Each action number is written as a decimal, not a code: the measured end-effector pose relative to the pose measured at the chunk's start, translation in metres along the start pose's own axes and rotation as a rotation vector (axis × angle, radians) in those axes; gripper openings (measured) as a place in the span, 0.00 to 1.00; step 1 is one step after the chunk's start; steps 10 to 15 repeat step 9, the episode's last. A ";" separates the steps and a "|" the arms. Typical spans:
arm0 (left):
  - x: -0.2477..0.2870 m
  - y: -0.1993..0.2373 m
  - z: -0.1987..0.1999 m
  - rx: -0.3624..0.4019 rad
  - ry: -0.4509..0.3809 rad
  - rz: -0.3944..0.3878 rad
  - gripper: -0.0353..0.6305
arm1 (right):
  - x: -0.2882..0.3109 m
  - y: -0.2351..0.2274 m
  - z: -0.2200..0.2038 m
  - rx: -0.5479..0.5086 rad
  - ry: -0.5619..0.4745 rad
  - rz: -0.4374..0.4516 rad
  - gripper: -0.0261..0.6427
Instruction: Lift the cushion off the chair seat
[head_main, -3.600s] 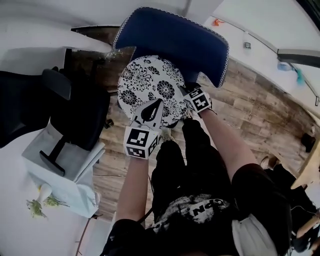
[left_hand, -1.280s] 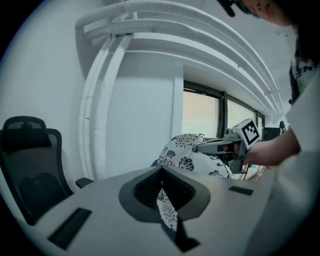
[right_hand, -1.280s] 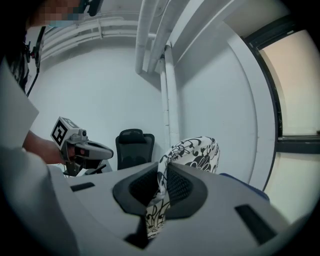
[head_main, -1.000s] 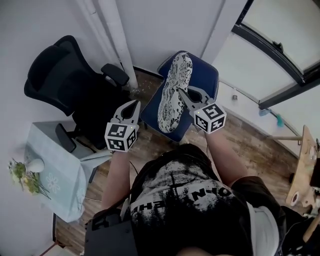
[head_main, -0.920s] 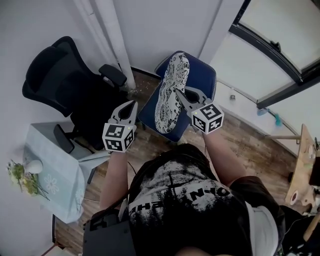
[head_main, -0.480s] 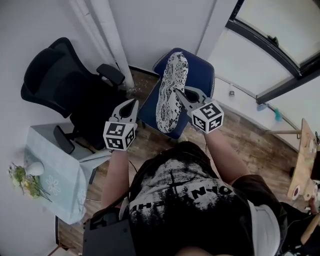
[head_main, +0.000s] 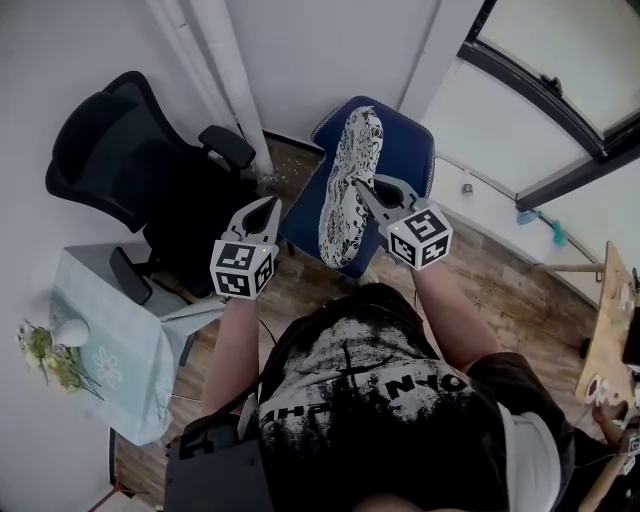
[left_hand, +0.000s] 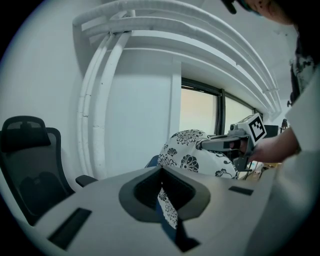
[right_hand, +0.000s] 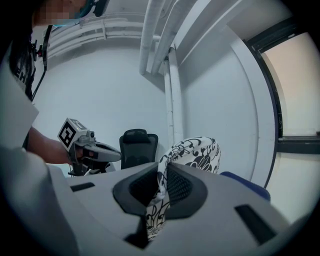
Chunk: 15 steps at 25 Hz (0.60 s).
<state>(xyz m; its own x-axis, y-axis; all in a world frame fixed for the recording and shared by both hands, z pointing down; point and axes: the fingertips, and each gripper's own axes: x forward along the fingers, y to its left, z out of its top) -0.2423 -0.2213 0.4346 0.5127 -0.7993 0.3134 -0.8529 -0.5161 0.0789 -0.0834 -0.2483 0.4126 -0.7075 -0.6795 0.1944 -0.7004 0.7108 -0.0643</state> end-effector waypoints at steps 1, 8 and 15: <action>0.000 0.000 -0.001 0.004 0.004 -0.001 0.07 | 0.000 0.001 -0.001 0.001 0.003 0.001 0.09; -0.002 -0.002 -0.002 0.011 0.010 -0.011 0.07 | -0.002 0.000 -0.007 0.043 0.006 -0.002 0.09; -0.002 -0.003 -0.002 0.013 0.009 -0.012 0.07 | -0.002 -0.001 -0.007 0.052 0.004 -0.005 0.09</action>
